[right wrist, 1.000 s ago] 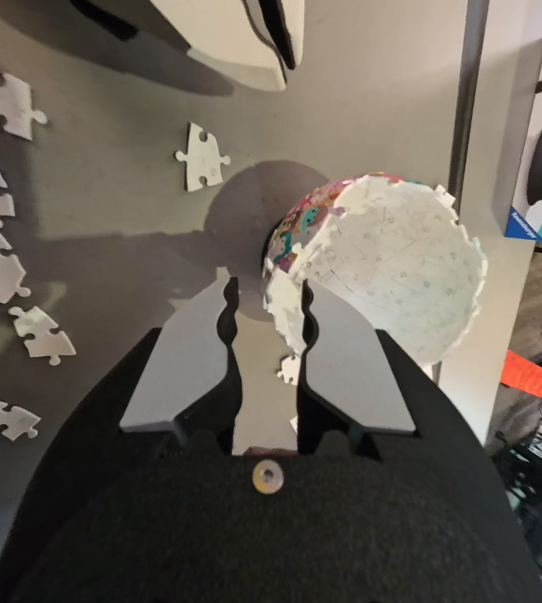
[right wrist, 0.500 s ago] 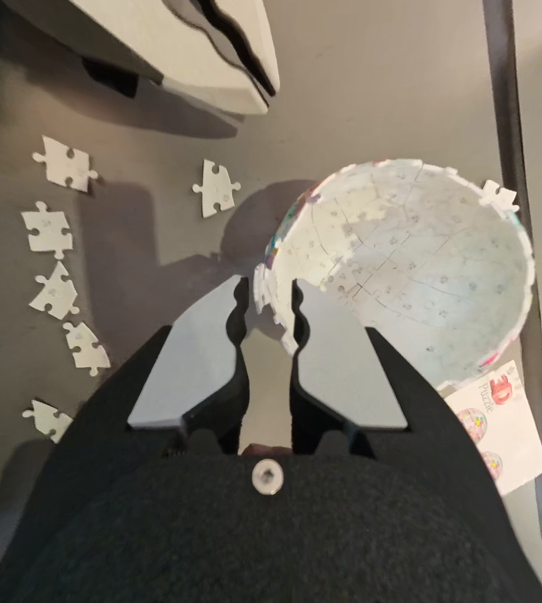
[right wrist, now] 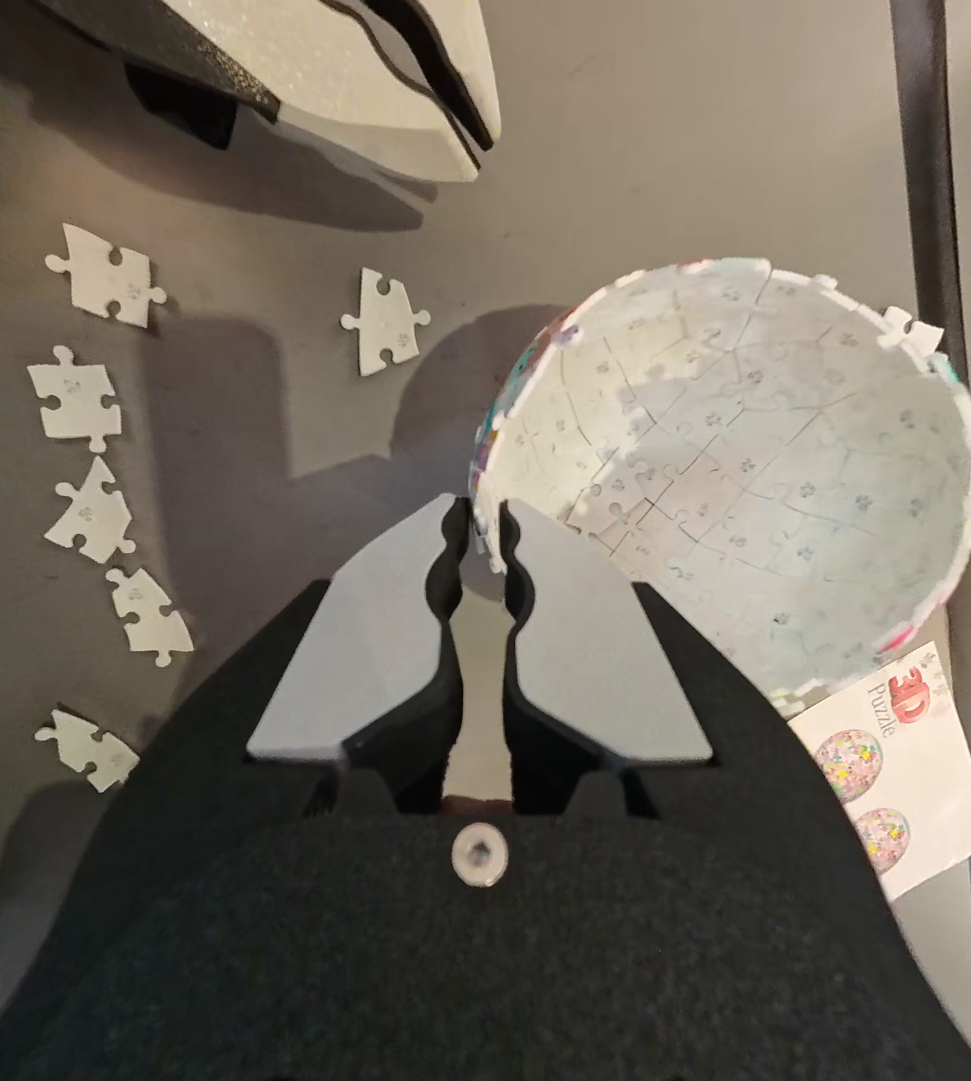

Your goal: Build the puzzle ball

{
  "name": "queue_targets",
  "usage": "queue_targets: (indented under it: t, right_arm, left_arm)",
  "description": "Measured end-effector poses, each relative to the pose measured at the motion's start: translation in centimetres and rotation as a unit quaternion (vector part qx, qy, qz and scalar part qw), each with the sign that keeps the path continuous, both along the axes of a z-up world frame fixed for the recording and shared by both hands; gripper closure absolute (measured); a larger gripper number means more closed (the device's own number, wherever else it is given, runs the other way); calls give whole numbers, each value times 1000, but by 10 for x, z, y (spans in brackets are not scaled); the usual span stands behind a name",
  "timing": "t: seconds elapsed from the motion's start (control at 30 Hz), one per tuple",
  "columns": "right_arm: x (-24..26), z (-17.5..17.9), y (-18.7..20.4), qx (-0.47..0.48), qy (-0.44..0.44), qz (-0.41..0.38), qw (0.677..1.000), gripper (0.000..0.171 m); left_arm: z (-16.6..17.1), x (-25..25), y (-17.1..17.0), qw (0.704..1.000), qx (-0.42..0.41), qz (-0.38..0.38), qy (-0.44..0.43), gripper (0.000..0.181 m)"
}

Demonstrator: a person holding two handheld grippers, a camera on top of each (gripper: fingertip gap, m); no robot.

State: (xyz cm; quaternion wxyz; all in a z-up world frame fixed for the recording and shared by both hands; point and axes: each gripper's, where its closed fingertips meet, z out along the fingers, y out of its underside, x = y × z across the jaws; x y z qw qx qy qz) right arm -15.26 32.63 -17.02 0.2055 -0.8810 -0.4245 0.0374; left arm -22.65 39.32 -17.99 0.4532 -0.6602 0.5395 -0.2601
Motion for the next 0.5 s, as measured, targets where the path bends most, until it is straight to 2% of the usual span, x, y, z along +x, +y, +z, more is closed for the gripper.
queue_targets:
  t: [0.27, 0.5]
  right_arm:
    - [-5, 5, 2, -2, 21, 3, 1000, 158]
    - [-8, 6, 4, -8, 41, 9, 999, 166]
  left_arm:
    - [-1, 0, 0, 1000, 0, -1, 2, 176]
    - [-1, 0, -1, 1000, 1, -3, 4, 176]
